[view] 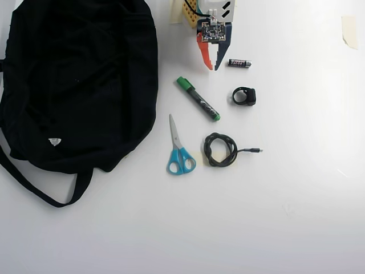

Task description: Put the green marker into the black bag

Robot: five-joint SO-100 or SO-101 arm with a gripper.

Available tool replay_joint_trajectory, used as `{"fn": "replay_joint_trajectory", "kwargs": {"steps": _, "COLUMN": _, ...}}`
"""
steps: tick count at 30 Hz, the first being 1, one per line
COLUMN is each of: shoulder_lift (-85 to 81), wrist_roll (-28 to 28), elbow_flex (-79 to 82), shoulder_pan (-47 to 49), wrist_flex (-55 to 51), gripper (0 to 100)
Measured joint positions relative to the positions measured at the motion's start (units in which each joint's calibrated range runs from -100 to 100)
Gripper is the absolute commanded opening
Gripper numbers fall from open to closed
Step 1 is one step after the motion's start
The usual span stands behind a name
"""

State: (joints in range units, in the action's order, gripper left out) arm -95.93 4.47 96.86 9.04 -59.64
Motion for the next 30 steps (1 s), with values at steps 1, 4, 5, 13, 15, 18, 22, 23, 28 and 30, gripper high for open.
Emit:
{"fn": "replay_joint_trajectory", "kwargs": {"steps": 1, "shoulder_lift": 0.83, "wrist_roll": 0.0, "elbow_flex": -1.1, "shoulder_pan": 0.0, "wrist_flex": 1.8, "gripper": 2}}
{"fn": "replay_joint_trajectory", "kwargs": {"steps": 4, "shoulder_lift": 5.81, "wrist_roll": 0.0, "elbow_flex": -3.77, "shoulder_pan": 0.0, "wrist_flex": 7.64, "gripper": 2}}
{"fn": "replay_joint_trajectory", "kwargs": {"steps": 5, "shoulder_lift": 7.06, "wrist_roll": 0.0, "elbow_flex": -4.8, "shoulder_pan": 0.0, "wrist_flex": 9.62, "gripper": 2}}
{"fn": "replay_joint_trajectory", "kwargs": {"steps": 13, "shoulder_lift": 19.93, "wrist_roll": -0.05, "elbow_flex": -15.49, "shoulder_pan": 0.0, "wrist_flex": 24.39, "gripper": 2}}
{"fn": "replay_joint_trajectory", "kwargs": {"steps": 15, "shoulder_lift": 23.16, "wrist_roll": -0.24, "elbow_flex": -19.03, "shoulder_pan": 0.0, "wrist_flex": 26.62, "gripper": 2}}
{"fn": "replay_joint_trajectory", "kwargs": {"steps": 18, "shoulder_lift": 28.39, "wrist_roll": -0.24, "elbow_flex": -24.45, "shoulder_pan": 0.0, "wrist_flex": 28.85, "gripper": 2}}
{"fn": "replay_joint_trajectory", "kwargs": {"steps": 22, "shoulder_lift": 35.28, "wrist_roll": -0.34, "elbow_flex": -33.25, "shoulder_pan": -0.07, "wrist_flex": 29.54, "gripper": 2}}
{"fn": "replay_joint_trajectory", "kwargs": {"steps": 23, "shoulder_lift": 36.94, "wrist_roll": -0.44, "elbow_flex": -35.61, "shoulder_pan": -0.15, "wrist_flex": 29.63, "gripper": 2}}
{"fn": "replay_joint_trajectory", "kwargs": {"steps": 28, "shoulder_lift": 44.58, "wrist_roll": -0.54, "elbow_flex": -46.93, "shoulder_pan": -0.15, "wrist_flex": 29.88, "gripper": 2}}
{"fn": "replay_joint_trajectory", "kwargs": {"steps": 30, "shoulder_lift": 47.74, "wrist_roll": -0.98, "elbow_flex": -51.18, "shoulder_pan": -0.66, "wrist_flex": 29.88, "gripper": 2}}
